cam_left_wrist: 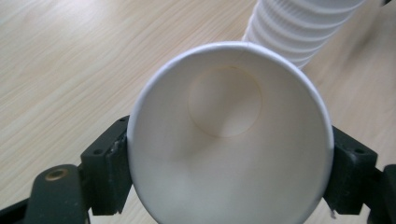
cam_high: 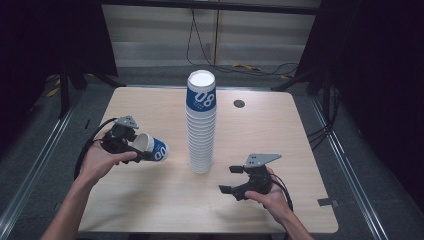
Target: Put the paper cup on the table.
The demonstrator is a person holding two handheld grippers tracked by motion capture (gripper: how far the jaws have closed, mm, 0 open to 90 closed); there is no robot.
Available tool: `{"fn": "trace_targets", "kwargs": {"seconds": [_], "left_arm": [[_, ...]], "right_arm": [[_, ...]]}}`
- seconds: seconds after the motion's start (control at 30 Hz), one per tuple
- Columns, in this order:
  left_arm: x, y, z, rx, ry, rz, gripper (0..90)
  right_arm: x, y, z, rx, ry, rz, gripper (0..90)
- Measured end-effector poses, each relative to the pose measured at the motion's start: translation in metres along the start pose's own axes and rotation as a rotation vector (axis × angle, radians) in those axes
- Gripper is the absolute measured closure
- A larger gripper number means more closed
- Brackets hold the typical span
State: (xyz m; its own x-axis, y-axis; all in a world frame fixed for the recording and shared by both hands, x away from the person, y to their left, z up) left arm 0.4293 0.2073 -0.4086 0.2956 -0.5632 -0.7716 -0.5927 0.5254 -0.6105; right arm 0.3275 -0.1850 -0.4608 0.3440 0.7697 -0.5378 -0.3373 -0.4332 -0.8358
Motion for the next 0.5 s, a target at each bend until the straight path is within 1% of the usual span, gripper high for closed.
{"fn": "trace_targets", "kwargs": {"seconds": [0.03, 0.1, 0.17, 0.2, 0.23, 0.37, 0.4, 0.43, 0.47, 0.5], "left_arm": [[0.001, -0.001, 0.001, 0.003, -0.002, 0.011, 19.1], [0.002, -0.002, 0.003, -0.004, -0.007, 0.026, 19.1], [0.004, -0.004, 0.006, -0.008, -0.039, 0.038, 19.2], [0.006, -0.006, 0.008, -0.004, -0.049, 0.053, 19.2], [0.007, -0.007, 0.010, 0.001, -0.052, 0.073, 19.2], [0.009, -0.013, 0.019, -0.007, -0.076, 0.103, 19.2], [0.010, -0.014, 0.022, -0.010, -0.072, 0.119, 19.1], [0.012, -0.015, 0.024, -0.009, -0.083, 0.137, 19.1], [0.014, -0.015, 0.025, -0.015, -0.083, 0.159, 18.9], [0.017, -0.016, 0.027, -0.010, -0.080, 0.178, 18.8]], "right_arm": [[0.000, 0.000, 0.000, -0.003, 0.000, 0.000, 16.8], [0.001, 0.000, 0.001, -0.003, 0.000, 0.005, 16.8], [0.002, 0.000, 0.002, -0.006, -0.001, 0.007, 16.8], [0.002, -0.001, 0.002, -0.005, -0.001, 0.010, 16.8], [0.002, -0.001, 0.001, -0.006, 0.000, 0.011, 16.9], [0.003, 0.000, 0.002, -0.005, 0.001, 0.014, 16.9], [0.003, 0.000, 0.002, -0.005, 0.001, 0.014, 16.9], [0.003, 0.000, 0.002, -0.007, 0.002, 0.016, 16.9], [0.002, 0.001, 0.002, -0.004, 0.004, 0.017, 16.9], [0.002, 0.001, 0.002, -0.002, 0.006, 0.017, 16.8]]}}
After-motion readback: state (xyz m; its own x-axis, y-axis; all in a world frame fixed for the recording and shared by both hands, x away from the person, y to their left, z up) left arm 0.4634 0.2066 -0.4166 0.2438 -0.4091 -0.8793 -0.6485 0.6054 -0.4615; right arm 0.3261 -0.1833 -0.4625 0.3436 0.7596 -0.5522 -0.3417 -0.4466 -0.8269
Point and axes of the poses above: each handheld gripper's, and its own axes: x roughly forward along the jaws, y roughly out of its underside, z roughly to its left, the point moved 1 cm from there along x, roughly forward along the jaws, and after that the axes turned 8 degrees about -x, right-handed, at the moved point
